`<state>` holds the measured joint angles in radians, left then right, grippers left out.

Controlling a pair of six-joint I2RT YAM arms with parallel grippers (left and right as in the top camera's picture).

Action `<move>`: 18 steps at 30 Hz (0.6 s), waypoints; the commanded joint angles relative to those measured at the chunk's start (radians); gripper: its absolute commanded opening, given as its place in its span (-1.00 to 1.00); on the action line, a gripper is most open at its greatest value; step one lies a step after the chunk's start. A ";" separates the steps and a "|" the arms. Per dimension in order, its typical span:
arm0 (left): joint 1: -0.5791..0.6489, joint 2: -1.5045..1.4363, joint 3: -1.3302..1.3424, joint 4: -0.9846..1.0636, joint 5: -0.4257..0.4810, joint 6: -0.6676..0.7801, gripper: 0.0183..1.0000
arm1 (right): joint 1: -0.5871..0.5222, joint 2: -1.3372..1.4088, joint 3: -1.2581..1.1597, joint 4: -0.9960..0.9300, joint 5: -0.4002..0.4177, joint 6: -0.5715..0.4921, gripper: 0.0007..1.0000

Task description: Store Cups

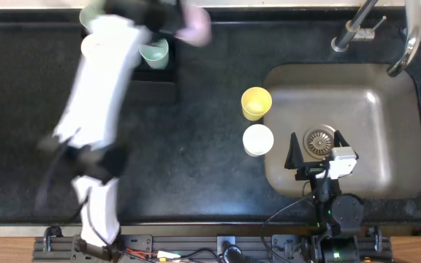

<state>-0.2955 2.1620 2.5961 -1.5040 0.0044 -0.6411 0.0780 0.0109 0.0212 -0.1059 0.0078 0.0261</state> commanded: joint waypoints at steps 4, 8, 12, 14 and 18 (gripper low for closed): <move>0.314 -0.423 -0.576 0.118 -0.028 -0.049 -0.96 | -0.006 -0.007 -0.005 0.005 0.000 0.000 1.00; 0.414 -0.542 -0.935 0.329 0.059 -0.068 -0.96 | -0.006 -0.007 -0.005 0.005 0.000 0.000 1.00; 0.461 -0.544 -1.049 0.369 0.061 -0.105 -0.96 | -0.006 -0.007 -0.005 0.005 0.000 0.000 1.00; 0.472 -0.528 -1.057 0.370 0.050 -0.100 -0.96 | -0.006 -0.007 -0.005 0.005 0.000 0.000 0.99; 0.483 -0.500 -1.057 0.375 0.028 -0.097 -0.96 | -0.006 -0.007 -0.005 0.005 0.000 0.000 1.00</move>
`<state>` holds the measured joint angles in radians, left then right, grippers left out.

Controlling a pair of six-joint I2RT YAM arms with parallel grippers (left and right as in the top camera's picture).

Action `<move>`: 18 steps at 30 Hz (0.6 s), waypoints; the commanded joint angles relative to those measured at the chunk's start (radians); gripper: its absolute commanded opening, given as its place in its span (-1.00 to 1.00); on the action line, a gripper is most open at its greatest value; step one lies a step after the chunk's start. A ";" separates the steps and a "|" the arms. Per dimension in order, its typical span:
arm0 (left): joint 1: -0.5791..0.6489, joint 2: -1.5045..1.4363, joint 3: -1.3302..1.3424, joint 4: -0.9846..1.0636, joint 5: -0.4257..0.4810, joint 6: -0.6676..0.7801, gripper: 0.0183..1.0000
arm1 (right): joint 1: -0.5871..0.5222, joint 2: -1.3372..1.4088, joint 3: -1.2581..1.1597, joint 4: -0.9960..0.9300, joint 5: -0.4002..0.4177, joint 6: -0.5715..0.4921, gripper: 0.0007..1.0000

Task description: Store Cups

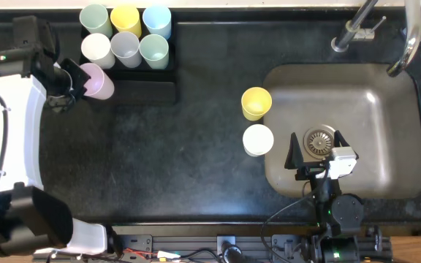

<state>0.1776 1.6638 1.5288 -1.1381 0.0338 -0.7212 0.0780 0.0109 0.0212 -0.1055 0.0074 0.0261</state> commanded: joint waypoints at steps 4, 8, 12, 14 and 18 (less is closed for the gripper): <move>0.012 0.050 0.011 0.014 -0.011 -0.018 -0.96 | -0.006 -0.007 -0.005 0.005 0.000 0.000 1.00; 0.012 0.098 0.011 0.030 -0.017 -0.018 -0.96 | -0.006 -0.007 -0.005 0.005 0.000 0.000 0.99; 0.013 0.121 0.011 0.066 -0.027 -0.018 -0.96 | -0.006 -0.007 -0.005 0.004 0.000 0.000 1.00; 0.014 0.125 0.011 0.078 -0.030 -0.017 -0.96 | -0.006 -0.007 -0.005 0.005 0.000 0.000 0.99; 0.025 0.125 0.011 0.087 -0.044 -0.018 -0.96 | -0.006 -0.007 -0.005 0.005 0.000 0.000 1.00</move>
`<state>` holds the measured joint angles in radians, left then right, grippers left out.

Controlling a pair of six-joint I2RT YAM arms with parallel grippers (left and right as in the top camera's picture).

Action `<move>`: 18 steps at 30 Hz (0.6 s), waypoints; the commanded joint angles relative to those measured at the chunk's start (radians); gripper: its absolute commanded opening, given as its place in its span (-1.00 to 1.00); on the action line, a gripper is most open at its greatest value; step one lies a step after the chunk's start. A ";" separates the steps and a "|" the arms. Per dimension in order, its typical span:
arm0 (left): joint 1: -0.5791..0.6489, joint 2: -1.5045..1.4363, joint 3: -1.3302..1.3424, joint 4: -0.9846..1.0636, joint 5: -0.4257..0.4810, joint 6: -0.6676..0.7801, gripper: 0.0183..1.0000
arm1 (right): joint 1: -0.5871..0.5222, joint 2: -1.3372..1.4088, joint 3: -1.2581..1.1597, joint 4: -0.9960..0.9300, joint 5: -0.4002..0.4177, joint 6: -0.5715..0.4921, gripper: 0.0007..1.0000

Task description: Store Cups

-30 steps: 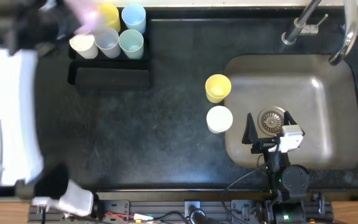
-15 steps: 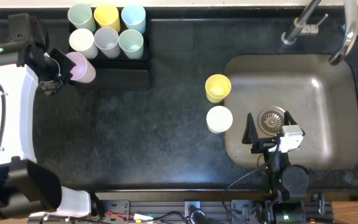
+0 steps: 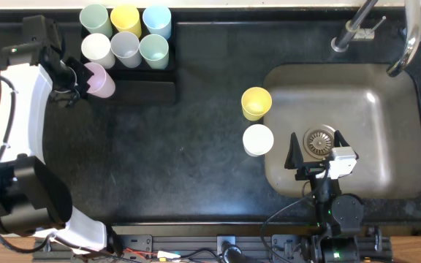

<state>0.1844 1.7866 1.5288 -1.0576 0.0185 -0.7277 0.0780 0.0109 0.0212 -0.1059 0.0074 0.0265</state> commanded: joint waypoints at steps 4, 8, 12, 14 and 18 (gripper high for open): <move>0.037 0.003 0.011 0.012 -0.028 -0.011 -0.97 | -0.006 -0.007 -0.005 0.005 0.000 0.000 1.00; 0.047 0.014 0.011 0.014 -0.034 -0.011 -0.96 | -0.006 -0.007 -0.005 0.005 0.000 0.000 0.99; 0.047 0.032 0.011 0.018 -0.032 -0.011 -0.96 | -0.006 -0.007 -0.005 0.005 0.000 0.000 1.00; 0.047 0.043 0.011 0.022 -0.032 -0.011 -0.96 | -0.007 -0.007 -0.005 0.005 0.000 0.000 0.99; 0.043 0.068 0.011 0.039 -0.028 -0.011 -0.96 | -0.006 -0.007 -0.005 0.005 0.000 0.000 0.99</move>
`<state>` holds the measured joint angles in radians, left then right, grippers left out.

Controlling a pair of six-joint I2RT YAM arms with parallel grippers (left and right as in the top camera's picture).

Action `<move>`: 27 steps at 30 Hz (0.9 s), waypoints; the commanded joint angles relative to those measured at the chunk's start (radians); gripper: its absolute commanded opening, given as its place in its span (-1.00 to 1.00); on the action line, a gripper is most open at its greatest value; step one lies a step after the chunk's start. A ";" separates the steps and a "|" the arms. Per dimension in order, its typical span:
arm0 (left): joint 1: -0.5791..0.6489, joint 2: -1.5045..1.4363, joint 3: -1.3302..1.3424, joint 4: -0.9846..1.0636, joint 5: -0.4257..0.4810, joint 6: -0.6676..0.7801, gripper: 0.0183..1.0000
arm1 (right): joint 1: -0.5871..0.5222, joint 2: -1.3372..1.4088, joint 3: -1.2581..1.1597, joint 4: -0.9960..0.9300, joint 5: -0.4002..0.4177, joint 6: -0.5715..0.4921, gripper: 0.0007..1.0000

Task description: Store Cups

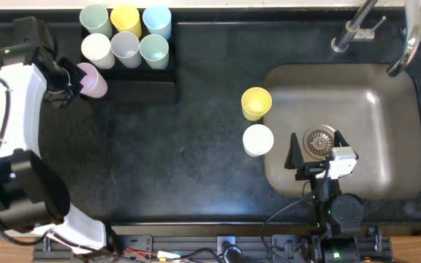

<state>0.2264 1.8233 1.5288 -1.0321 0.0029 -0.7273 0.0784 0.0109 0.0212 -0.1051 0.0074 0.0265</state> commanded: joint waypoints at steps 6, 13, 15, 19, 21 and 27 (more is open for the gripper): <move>-0.005 0.048 0.011 0.035 -0.014 -0.011 -0.96 | -0.007 -0.007 -0.005 0.004 0.000 0.000 1.00; -0.007 0.076 0.011 0.036 -0.017 -0.011 -0.96 | -0.007 -0.007 -0.005 0.004 0.000 0.000 1.00; -0.008 0.080 0.011 0.037 -0.018 -0.011 -0.96 | -0.007 -0.007 -0.005 0.004 0.000 0.000 0.99; -0.010 0.090 0.011 0.042 -0.016 -0.011 -0.96 | -0.007 -0.007 -0.005 0.004 0.000 0.000 1.00; -0.013 0.091 0.011 0.045 -0.017 -0.011 -0.96 | -0.007 -0.007 -0.005 0.004 0.000 0.000 1.00; -0.014 0.090 0.011 0.048 -0.016 -0.011 1.00 | -0.007 -0.007 -0.005 0.004 0.000 0.000 1.00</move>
<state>0.2222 1.9026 1.5295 -0.9863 -0.0010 -0.7307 0.0784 0.0113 0.0212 -0.1062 0.0078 0.0257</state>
